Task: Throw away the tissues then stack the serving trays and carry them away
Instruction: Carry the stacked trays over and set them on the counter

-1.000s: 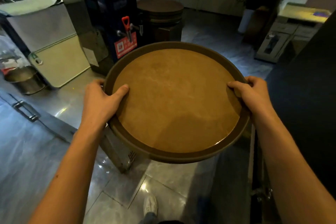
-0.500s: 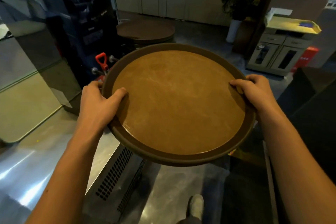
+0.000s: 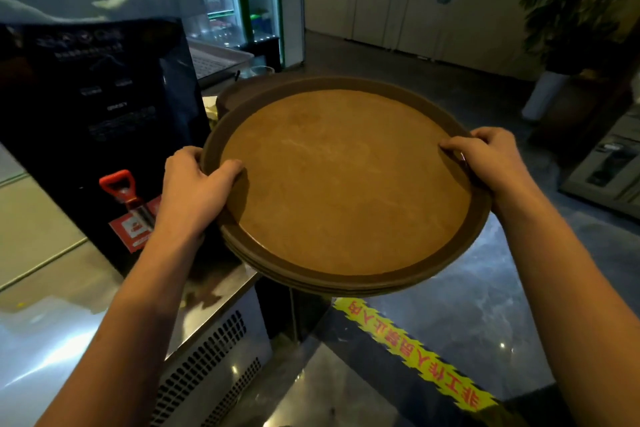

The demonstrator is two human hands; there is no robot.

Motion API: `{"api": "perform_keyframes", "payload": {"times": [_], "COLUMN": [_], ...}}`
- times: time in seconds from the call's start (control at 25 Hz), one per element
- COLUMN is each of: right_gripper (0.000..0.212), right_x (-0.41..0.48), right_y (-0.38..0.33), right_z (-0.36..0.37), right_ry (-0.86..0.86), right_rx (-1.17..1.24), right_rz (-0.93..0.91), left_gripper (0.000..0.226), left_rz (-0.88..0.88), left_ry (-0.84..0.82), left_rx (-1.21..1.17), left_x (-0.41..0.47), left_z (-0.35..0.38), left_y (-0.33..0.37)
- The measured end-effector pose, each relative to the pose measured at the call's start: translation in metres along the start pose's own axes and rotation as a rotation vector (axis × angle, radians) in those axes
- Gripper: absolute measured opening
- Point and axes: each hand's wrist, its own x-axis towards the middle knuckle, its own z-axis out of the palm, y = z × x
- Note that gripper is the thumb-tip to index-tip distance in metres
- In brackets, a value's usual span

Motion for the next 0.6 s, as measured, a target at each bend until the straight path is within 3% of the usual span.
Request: {"api": "perform_keyframes", "payload": {"times": [0.2,0.48,0.6], "right_gripper": [0.034,0.035,0.016], "right_x": [0.112,0.24,0.28], "right_y": [-0.003,-0.016,-0.025], "right_z": [0.021,0.072,0.094], "right_ry": [-0.085,-0.162,-0.231], "right_rx": [-0.005,0.003,0.014], "right_rz": [-0.023,-0.015,-0.026], "left_gripper": [0.008,0.032,0.031], "left_rz": [-0.086,-0.165,-0.219], "left_ry": [0.09,0.195,0.265], "left_rx": [-0.134,-0.282,-0.303], "left_x": [0.056,0.145,0.168], "left_z": [0.059,0.111,0.127], "left_y": [0.008,-0.004,-0.002]}}
